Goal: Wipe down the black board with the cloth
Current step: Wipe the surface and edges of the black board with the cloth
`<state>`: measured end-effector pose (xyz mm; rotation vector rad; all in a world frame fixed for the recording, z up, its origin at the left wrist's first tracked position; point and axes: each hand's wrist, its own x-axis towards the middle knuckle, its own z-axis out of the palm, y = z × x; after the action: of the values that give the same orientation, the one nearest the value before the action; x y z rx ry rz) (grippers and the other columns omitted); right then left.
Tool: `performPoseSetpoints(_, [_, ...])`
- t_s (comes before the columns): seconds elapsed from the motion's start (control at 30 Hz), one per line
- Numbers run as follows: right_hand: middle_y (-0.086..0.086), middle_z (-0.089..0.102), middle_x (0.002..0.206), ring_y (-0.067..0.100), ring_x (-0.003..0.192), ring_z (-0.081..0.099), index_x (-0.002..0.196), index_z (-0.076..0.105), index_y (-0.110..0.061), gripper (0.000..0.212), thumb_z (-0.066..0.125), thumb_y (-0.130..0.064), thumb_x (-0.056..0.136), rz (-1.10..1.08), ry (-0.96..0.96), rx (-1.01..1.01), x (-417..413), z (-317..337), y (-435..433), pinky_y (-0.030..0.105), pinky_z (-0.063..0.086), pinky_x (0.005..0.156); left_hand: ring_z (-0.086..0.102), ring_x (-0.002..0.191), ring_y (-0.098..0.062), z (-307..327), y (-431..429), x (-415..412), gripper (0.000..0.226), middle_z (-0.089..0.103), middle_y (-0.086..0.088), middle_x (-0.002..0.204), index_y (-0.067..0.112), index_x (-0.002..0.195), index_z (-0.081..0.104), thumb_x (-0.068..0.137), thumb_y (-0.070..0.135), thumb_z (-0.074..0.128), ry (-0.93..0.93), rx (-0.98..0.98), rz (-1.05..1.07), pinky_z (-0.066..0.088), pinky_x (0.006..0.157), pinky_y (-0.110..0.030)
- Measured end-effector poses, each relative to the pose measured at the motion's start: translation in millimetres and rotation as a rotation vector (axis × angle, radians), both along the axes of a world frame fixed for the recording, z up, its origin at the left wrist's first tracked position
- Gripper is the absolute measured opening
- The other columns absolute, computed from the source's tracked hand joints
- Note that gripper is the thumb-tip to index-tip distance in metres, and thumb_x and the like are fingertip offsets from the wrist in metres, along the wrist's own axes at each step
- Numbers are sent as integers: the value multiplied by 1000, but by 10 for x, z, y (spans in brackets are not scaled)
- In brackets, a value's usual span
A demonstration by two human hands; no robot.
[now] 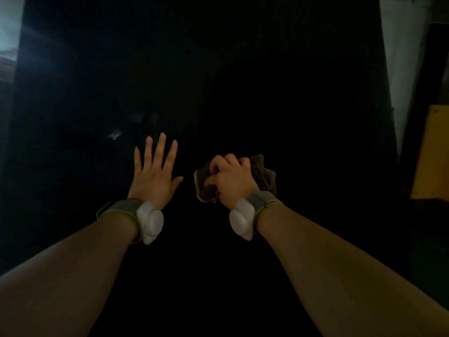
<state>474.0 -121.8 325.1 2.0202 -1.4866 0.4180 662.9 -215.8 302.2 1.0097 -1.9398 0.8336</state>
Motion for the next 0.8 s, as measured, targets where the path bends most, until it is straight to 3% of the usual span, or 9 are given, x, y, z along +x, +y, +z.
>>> performPoseSetpoints(0.27, [-3, 34, 135, 27, 124, 25, 117, 61, -41, 27, 45, -30, 100, 20, -3, 75, -17, -301, 116, 46, 19, 104, 0, 141, -43, -161, 30, 42, 94, 5, -21, 156, 9, 150, 11, 80, 37, 68, -25, 24, -7, -1, 110, -59])
performPoseSetpoints(0.4, [-1, 32, 137, 27, 128, 24, 125, 56, -33, 30, 36, -27, 103, -4, -42, 182, -6, -503, 207, 40, 16, 105, -5, 142, -40, -389, 110, 87, 97, -4, -16, 156, 11, 149, 6, 80, 38, 68, -41, 75, -15, -6, 111, -55])
performPoseSetpoints(0.5, [-1, 34, 137, 27, 126, 29, 125, 54, -30, 29, 41, -27, 100, -76, -154, 263, 60, -474, 257, 33, 24, 103, -12, 141, -33, -616, 144, 173, 101, -12, -11, 153, 15, 146, -1, 78, 38, 70, -85, 135, -11, -10, 111, -52])
performPoseSetpoints(0.57, [0, 36, 135, 28, 122, 32, 123, 58, -31, 30, 48, -21, 97, -46, -88, 303, 51, -293, 281, 38, 28, 99, -11, 140, -32, -686, 143, 171, 105, -10, -11, 153, 15, 146, -1, 76, 36, 74, -95, 146, -7, -15, 111, -48])
performPoseSetpoints(0.73, [5, 41, 133, 31, 121, 32, 123, 59, -29, 33, 55, -20, 91, 1, -179, -106, 149, 181, 207, 42, 25, 94, 7, 139, -42, -693, 77, 149, 110, 9, -19, 154, 8, 148, 10, 68, 39, 78, -105, 48, 11, -12, 110, -48])
performPoseSetpoints(0.8, [6, 38, 135, 32, 122, 31, 126, 56, -32, 34, 54, -23, 93, -46, -148, -158, 216, 214, 114, 45, 24, 97, 7, 138, -42, -701, 58, 149, 107, 14, -21, 153, 8, 148, 13, 69, 41, 76, -108, -2, 7, -9, 110, -50])
